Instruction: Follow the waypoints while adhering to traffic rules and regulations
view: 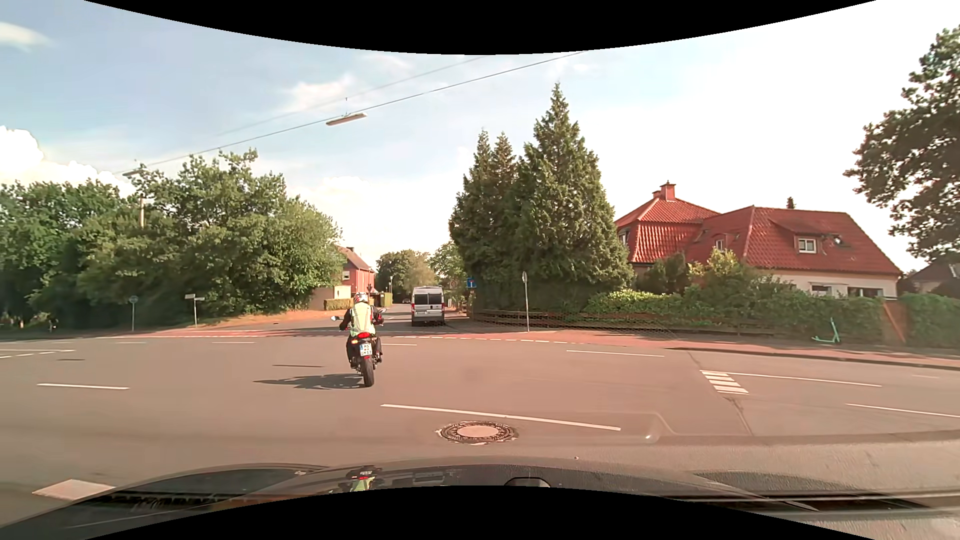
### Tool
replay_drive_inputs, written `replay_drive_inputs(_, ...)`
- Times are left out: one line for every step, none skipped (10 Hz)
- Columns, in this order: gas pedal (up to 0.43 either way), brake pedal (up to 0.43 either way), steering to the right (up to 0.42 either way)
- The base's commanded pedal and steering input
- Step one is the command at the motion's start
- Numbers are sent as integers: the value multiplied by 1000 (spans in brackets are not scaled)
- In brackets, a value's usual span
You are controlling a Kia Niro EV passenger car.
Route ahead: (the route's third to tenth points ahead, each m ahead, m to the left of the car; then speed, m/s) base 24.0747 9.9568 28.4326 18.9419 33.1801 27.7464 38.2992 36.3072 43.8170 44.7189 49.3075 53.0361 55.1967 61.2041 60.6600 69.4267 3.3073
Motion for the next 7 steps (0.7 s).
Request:
replay_drive_inputs(177,0,-150)
replay_drive_inputs(177,0,-155)
replay_drive_inputs(177,0,-158)
replay_drive_inputs(177,0,-166)
replay_drive_inputs(177,0,-178)
replay_drive_inputs(177,0,-184)
replay_drive_inputs(177,0,-187)
